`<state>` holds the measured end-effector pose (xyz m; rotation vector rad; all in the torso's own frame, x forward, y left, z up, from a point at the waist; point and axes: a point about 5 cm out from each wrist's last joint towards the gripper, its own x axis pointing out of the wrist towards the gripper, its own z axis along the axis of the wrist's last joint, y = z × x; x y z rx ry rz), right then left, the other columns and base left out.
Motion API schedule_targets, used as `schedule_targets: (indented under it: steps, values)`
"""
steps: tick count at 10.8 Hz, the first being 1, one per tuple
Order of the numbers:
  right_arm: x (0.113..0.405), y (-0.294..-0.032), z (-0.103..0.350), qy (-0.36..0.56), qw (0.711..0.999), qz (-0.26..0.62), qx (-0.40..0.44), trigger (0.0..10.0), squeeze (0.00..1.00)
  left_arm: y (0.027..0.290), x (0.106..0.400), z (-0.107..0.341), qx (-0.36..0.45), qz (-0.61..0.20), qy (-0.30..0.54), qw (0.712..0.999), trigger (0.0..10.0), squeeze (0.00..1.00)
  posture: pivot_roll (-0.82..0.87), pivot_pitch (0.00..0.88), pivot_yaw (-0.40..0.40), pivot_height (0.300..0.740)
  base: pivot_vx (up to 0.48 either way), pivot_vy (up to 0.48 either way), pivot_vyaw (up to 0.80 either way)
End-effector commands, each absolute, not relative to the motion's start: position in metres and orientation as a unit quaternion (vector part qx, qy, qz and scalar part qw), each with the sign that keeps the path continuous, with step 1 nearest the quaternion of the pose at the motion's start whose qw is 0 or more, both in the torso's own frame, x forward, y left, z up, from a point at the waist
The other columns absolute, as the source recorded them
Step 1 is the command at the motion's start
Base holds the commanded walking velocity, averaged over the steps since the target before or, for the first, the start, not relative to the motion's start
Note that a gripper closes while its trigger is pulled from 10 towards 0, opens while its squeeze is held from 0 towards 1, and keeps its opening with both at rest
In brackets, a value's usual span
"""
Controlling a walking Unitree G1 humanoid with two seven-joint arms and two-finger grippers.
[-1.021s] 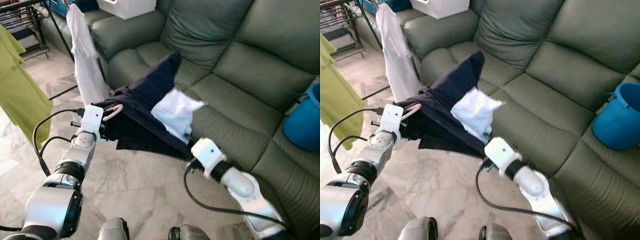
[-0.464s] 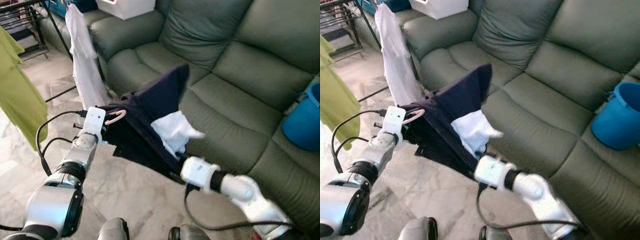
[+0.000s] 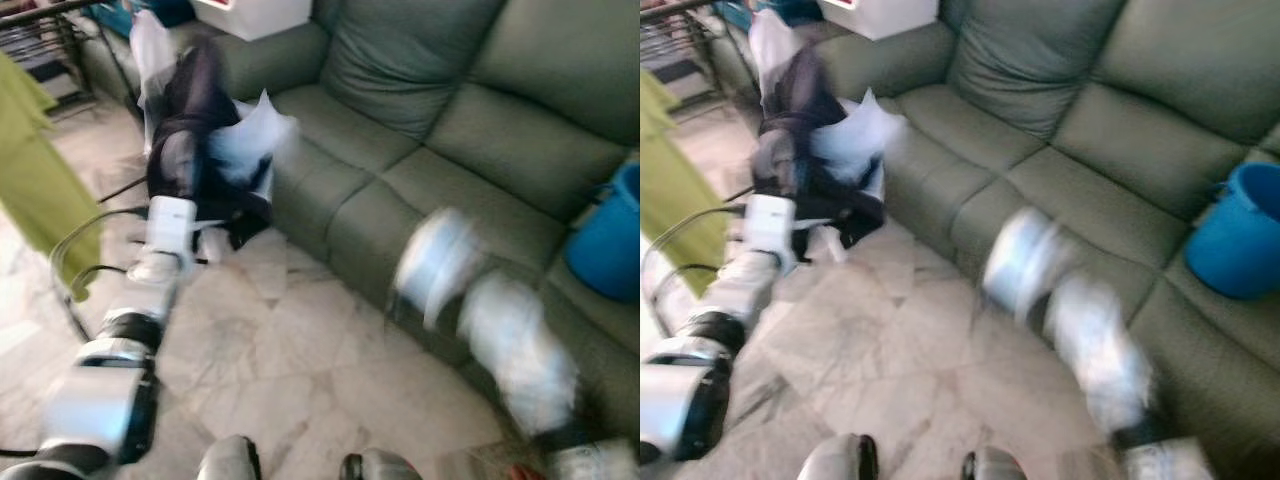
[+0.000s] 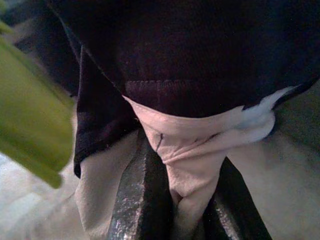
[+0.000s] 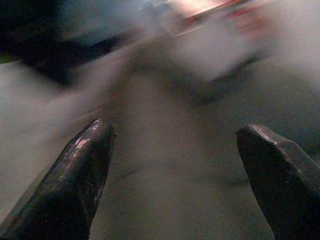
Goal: Hang hanger
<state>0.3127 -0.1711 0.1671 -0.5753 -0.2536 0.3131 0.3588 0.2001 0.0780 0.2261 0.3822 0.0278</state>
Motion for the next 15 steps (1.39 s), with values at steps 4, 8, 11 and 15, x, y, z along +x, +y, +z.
schedule_targets:
  steps: [4, 8, 11, 15]
  values:
    - [0.305, -0.165, 0.145, -0.078, 0.936, 0.244, -0.24, 10.0, 1.0, 0.188, 0.362, 0.086, 0.149, -0.046, 0.159, 0.975, 0.0, 0.0, -0.08, 0.07, -0.013, 0.74, 0.0, 0.0, 0.0]
    - [0.286, -0.163, 0.137, -0.018, 0.877, 0.398, -0.267, 10.0, 1.0, 0.177, 0.355, 0.097, 0.318, -0.241, 0.098, 0.912, 0.0, 0.0, -0.09, 0.068, -0.007, 0.74, 0.0, 0.0, 0.0]
    - [0.284, -0.163, 0.142, -0.011, 0.853, 0.433, -0.292, 10.0, 1.0, 0.187, 0.332, 0.086, 0.46, -0.379, 0.087, 0.798, 0.0, 0.0, -0.08, 0.063, -0.017, 0.74, 0.0, 0.0, 0.0]
    - [0.283, -0.167, 0.14, 0.021, 0.837, 0.464, -0.289, 10.0, 0.96, 0.172, 0.324, 0.083, 0.506, -0.447, 0.056, 0.735, 0.0, 0.0, -0.08, 0.055, -0.025, 0.74, 0.0, 0.0, 0.0]
